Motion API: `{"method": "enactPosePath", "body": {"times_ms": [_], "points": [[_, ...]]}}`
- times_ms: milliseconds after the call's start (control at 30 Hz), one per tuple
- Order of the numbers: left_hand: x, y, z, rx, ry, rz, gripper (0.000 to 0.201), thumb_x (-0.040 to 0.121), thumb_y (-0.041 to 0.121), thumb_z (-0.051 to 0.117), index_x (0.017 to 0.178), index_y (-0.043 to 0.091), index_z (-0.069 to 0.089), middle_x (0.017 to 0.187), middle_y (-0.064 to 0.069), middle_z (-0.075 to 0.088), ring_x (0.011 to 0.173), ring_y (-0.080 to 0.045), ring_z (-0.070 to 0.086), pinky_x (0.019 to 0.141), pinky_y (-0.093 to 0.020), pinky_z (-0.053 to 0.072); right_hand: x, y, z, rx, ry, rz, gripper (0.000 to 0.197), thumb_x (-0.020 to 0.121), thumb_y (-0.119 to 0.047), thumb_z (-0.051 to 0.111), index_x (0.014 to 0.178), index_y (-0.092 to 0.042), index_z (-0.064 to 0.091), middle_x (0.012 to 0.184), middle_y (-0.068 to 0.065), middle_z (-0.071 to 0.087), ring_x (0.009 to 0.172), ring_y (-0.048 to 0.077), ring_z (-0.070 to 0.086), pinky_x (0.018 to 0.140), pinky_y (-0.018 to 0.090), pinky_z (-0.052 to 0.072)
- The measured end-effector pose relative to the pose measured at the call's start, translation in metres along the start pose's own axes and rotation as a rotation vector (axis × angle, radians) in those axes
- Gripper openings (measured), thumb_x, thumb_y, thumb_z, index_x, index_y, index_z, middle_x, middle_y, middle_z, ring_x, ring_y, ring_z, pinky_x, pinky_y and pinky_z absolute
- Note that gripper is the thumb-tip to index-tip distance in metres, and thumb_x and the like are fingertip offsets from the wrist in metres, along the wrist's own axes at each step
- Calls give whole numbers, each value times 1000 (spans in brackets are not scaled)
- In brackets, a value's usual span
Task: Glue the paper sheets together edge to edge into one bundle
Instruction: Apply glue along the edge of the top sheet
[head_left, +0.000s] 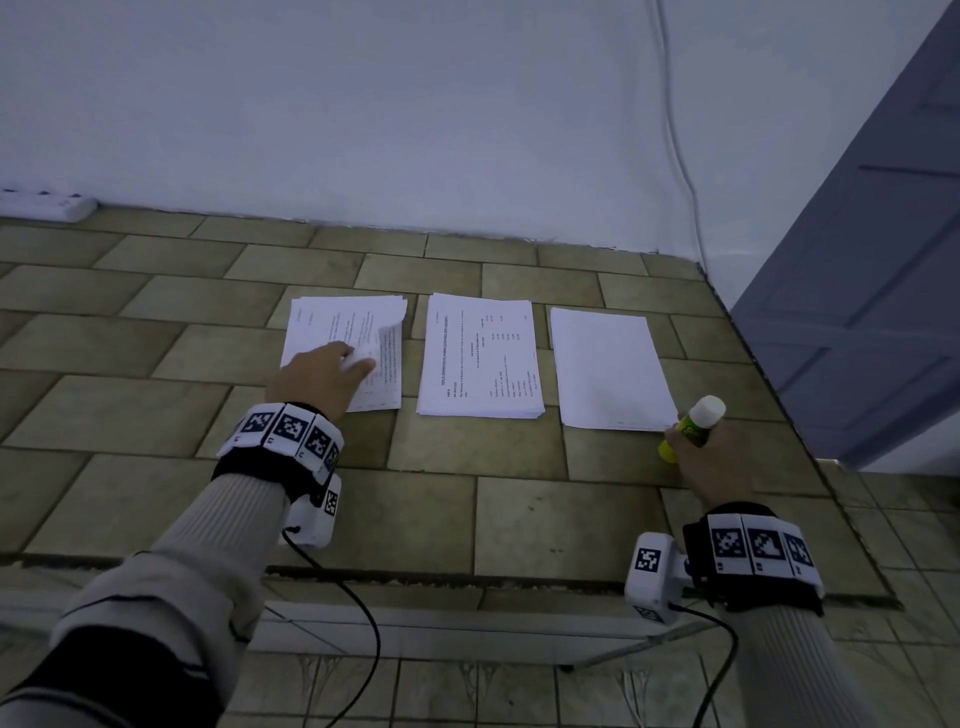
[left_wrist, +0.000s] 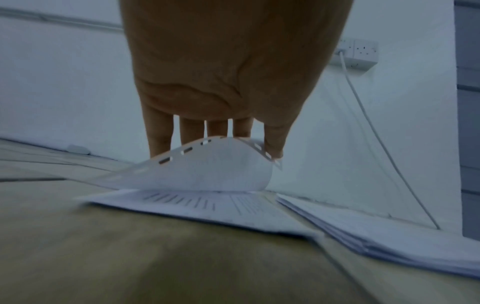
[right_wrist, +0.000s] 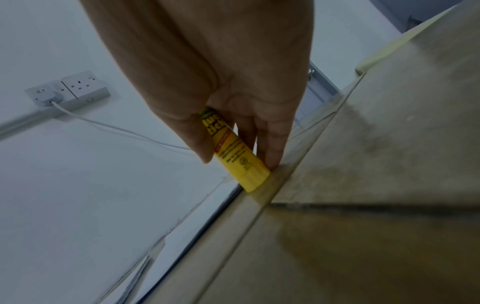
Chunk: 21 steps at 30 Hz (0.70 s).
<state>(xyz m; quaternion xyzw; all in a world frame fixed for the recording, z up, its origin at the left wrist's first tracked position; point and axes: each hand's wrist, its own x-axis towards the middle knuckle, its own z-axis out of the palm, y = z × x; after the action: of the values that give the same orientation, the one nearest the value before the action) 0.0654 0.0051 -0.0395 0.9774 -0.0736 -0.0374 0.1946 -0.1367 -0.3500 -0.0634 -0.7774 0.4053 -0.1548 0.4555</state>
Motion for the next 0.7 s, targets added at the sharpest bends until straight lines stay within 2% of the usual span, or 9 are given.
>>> {"method": "enactPosePath", "body": {"times_ms": [100,200,267,333,367,433,533,633,700], "points": [[-6,7,-14,-98,122,13,52,97,51,45,130,11,54,121,-14,63,103,-33,59,85,-40,47,-1,0,-1,-19,3,6,40,93,-14,58,130,-1,47,122,21,55,113,37,52,93,40,41],[-18,20,-24,-256,174,198,47,96,49,49,128,15,55,115,-5,64,96,-22,57,80,-35,44,-2,-1,-1,-37,11,-5,41,93,-14,58,130,0,47,122,22,55,113,37,52,91,37,39],[-30,30,-27,-355,102,345,47,93,47,53,130,18,56,114,4,60,99,-15,54,82,-31,41,-2,-2,-2,-50,10,-11,41,93,-15,58,129,0,47,122,22,55,113,37,52,88,35,38],[-41,36,-24,-391,-12,451,48,92,46,56,133,21,55,122,4,58,109,-14,54,89,-30,43,-3,-3,-2,-57,2,-18,41,93,-15,59,129,-1,48,121,22,56,111,37,53,86,34,38],[-47,37,-21,-357,-67,509,50,91,50,56,135,24,54,130,4,57,117,-14,52,96,-32,43,-3,-3,-2,-64,-5,-22,41,93,-15,59,130,-2,48,121,22,56,111,37,53,85,35,38],[-57,37,-15,-207,-193,630,57,89,63,50,136,31,51,145,6,47,133,-12,40,111,-39,34,-4,-5,-3,-90,-20,-38,45,92,-17,61,133,-4,47,123,21,56,110,34,53,84,34,39],[-73,38,-9,29,-406,741,66,82,71,39,138,38,48,155,9,32,146,-9,17,120,-42,19,-9,-9,-4,-142,-57,-106,46,89,-17,65,131,-5,50,117,20,58,98,26,52,70,27,37],[-85,36,-3,241,-494,780,50,92,54,53,140,42,44,159,9,21,149,-11,3,122,-36,7,-12,-15,-1,-64,-98,-127,51,85,-15,70,129,-4,49,122,16,58,101,25,56,78,30,40],[-89,32,3,347,-503,812,47,95,47,54,140,44,41,161,7,17,150,-13,-1,122,-37,3,-14,-18,2,5,-136,-139,50,83,-14,73,126,-6,49,121,13,60,99,21,57,80,33,45]]}}
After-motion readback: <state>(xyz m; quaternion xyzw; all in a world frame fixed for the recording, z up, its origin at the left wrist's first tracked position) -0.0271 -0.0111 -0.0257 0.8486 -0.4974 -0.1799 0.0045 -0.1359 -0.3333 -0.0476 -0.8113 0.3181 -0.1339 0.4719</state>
